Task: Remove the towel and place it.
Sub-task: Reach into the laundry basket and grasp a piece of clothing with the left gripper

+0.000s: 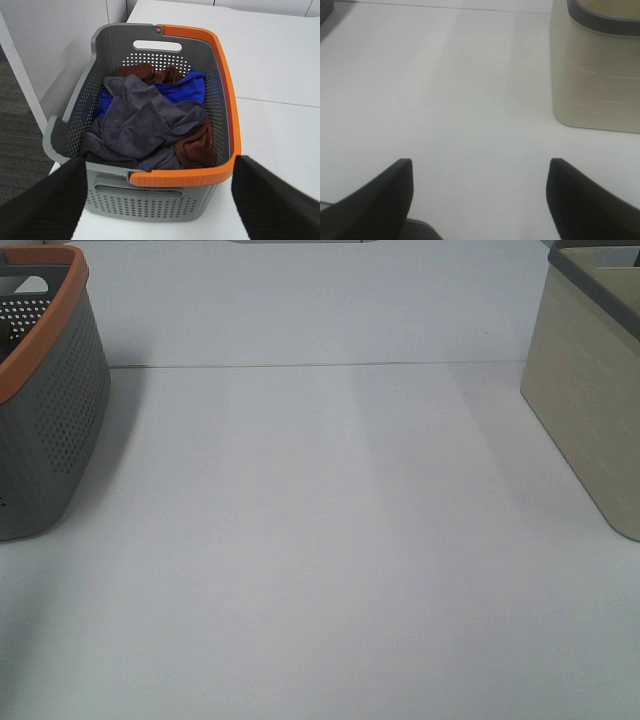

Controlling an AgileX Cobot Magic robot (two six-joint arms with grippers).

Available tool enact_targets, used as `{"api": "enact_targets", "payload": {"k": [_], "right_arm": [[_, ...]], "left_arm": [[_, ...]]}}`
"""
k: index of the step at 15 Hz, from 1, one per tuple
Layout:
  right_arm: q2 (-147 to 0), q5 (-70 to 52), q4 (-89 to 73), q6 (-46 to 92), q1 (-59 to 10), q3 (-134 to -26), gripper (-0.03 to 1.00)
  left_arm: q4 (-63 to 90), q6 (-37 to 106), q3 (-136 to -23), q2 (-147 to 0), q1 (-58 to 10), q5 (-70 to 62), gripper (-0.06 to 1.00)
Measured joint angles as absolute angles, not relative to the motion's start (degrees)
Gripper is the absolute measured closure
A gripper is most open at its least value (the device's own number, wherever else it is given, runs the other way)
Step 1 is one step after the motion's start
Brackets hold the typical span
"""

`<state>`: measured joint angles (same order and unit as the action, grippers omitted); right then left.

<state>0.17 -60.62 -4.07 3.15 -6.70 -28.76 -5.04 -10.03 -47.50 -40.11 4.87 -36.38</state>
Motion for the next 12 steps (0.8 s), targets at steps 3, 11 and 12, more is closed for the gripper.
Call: {"api": "enact_targets", "payload": {"k": [3, 11, 12], "right_arm": [[0.17, -60.62, -4.07, 3.15, -6.7, -28.76, 0.23], [0.17, -60.62, -4.01, 3.04, -6.7, -28.76, 0.23], [0.17, -60.62, -4.01, 3.04, -6.7, -28.76, 0.23]], "left_arm": [[-5.04, -12.61, -55.98, -51.85, 4.87, -35.52, 0.2], [-5.04, -22.63, -76.03, -74.77, 4.87, -35.35, 0.2], [-5.04, -24.64, -77.98, -77.75, 4.87, -35.35, 0.2]]}}
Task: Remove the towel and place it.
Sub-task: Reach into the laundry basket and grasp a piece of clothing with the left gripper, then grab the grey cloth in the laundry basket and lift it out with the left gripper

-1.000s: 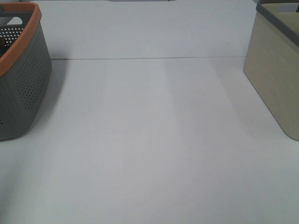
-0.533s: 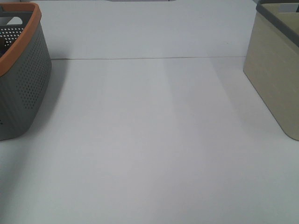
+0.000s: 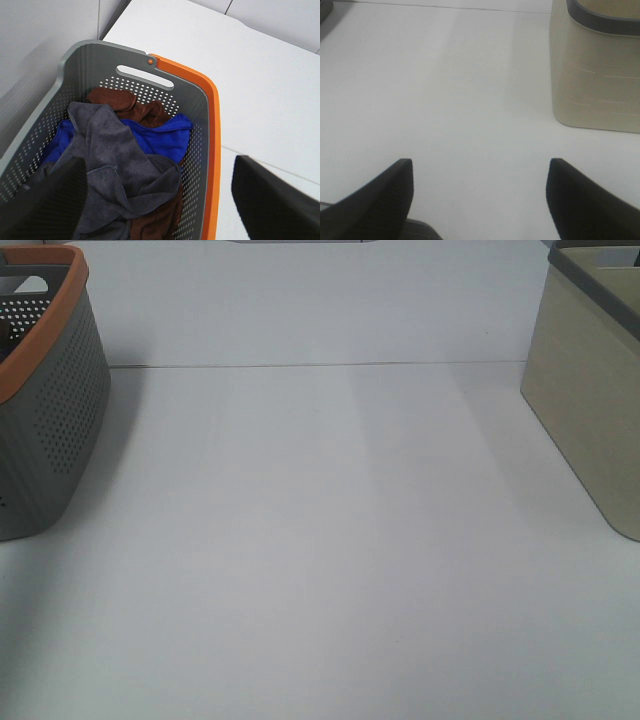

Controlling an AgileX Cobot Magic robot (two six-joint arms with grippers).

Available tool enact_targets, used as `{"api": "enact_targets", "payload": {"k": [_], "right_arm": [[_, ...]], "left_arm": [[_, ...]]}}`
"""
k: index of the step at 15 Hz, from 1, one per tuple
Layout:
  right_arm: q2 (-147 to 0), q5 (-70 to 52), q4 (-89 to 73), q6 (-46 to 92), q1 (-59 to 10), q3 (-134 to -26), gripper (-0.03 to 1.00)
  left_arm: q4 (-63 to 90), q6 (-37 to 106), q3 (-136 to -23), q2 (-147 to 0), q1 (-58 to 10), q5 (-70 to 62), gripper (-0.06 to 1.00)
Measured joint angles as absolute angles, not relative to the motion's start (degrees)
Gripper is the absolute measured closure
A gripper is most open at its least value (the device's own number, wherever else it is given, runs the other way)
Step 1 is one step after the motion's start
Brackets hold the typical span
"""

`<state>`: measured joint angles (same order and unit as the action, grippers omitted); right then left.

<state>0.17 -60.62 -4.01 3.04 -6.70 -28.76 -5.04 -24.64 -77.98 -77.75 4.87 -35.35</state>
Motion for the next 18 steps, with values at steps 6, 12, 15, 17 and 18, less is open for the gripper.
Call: {"api": "enact_targets", "payload": {"k": [6, 12, 15, 17, 18], "right_arm": [[0.17, -60.62, -4.01, 2.58, -6.7, -28.76, 0.24], [0.17, -60.62, -2.58, 0.52, -6.7, -28.76, 0.24], [0.17, -60.62, -2.58, 0.52, -6.7, -28.76, 0.24], [0.17, -60.62, -2.41, 0.46, -6.7, -28.76, 0.24], [0.17, -60.62, -2.18, 0.0, -6.7, -28.76, 0.24]], "left_arm": [[-12.61, -41.65, -86.06, -94.54, 4.87, -37.07, 0.2], [-16.27, -51.74, -86.12, -104.28, 3.95, -38.16, 0.2], [-19.71, -56.84, -86.12, -108.17, 1.43, -38.27, 0.2], [-22.92, -61.99, -86.12, -110.52, 0.23, -38.56, 0.2], [-23.55, -63.37, -86.12, -110.92, 0.23, -38.56, 0.2]]}}
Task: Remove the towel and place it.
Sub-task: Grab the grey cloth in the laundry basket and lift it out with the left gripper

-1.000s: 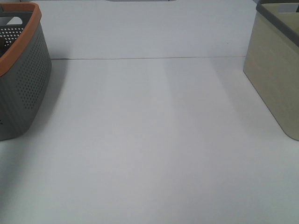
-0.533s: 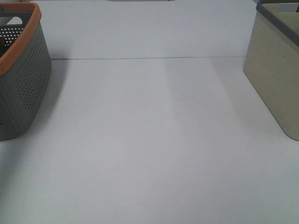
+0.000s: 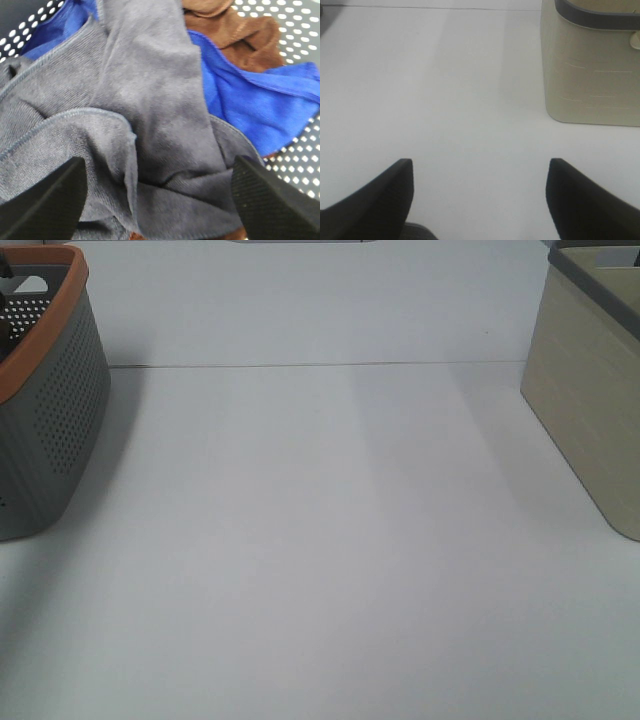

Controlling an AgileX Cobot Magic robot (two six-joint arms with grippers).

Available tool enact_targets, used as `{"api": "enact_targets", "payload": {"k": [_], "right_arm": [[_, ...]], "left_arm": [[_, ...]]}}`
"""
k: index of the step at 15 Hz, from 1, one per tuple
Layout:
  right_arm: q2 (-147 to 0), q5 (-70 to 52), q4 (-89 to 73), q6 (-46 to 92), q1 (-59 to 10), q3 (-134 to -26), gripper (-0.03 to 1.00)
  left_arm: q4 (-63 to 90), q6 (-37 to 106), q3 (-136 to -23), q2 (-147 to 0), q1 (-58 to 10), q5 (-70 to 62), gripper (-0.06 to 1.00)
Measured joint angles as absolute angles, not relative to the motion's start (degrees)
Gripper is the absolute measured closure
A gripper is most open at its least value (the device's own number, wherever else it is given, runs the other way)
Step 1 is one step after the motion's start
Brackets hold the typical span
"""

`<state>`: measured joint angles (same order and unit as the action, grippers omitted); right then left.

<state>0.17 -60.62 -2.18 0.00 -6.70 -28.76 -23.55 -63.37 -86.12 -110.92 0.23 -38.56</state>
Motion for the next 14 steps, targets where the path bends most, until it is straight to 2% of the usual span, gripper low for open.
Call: {"api": "enact_targets", "payload": {"k": [10, 14], "right_arm": [[0.17, -60.62, -1.2, -0.86, -6.7, -28.76, 0.24], [0.17, -60.62, -1.2, -0.86, -6.7, -28.76, 0.24]], "left_arm": [[-31.17, -76.2, -86.17, -117.17, 0.23, -35.18, 0.25], [-33.17, -76.72, -86.29, -117.8, 0.23, -35.18, 0.37]]}}
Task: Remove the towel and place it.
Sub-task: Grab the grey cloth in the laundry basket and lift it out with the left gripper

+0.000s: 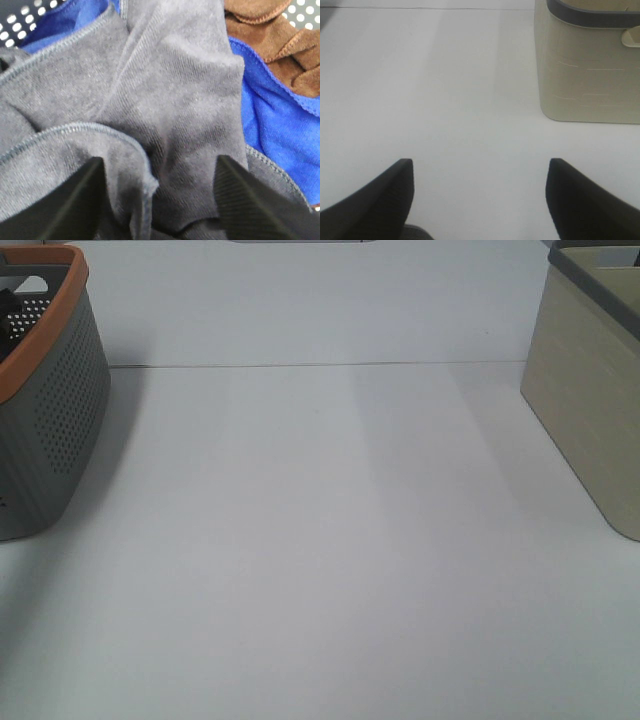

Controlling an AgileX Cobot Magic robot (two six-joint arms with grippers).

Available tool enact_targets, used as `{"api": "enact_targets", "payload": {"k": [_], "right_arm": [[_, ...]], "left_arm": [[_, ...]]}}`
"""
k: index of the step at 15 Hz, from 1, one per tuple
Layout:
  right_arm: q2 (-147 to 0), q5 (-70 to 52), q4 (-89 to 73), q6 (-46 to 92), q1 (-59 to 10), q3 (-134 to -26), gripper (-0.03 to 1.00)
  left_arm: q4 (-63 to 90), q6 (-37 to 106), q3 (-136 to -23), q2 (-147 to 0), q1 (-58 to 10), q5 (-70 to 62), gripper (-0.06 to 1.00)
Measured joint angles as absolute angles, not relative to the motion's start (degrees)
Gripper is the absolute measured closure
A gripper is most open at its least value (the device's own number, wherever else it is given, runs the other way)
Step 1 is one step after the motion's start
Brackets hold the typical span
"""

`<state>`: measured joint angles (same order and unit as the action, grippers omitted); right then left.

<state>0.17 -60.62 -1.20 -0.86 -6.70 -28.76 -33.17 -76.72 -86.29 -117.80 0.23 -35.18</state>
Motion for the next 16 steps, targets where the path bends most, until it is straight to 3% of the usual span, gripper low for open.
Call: {"api": "enact_targets", "payload": {"k": [2, 4, 5, 16], "right_arm": [[0.17, -60.62, -1.2, -0.86, -6.7, -28.76, 0.24], [0.17, -60.62, -1.2, -0.86, -6.7, -28.76, 0.24], [0.17, -60.62, -1.2, -0.86, -6.7, -28.76, 0.24], [0.17, -60.62, -1.15, -0.97, -6.7, -28.76, 0.24]], "left_arm": [[-33.52, -77.06, -86.29, -117.8, 0.23, -35.41, 0.59], [-33.52, -77.06, -86.29, -117.8, 0.23, -35.58, 0.89], [-33.52, -77.06, -86.29, -117.8, 0.23, -35.7, 0.94], [-41.94, -71.16, -86.29, -98.32, -0.52, -30.08, 0.94]]}}
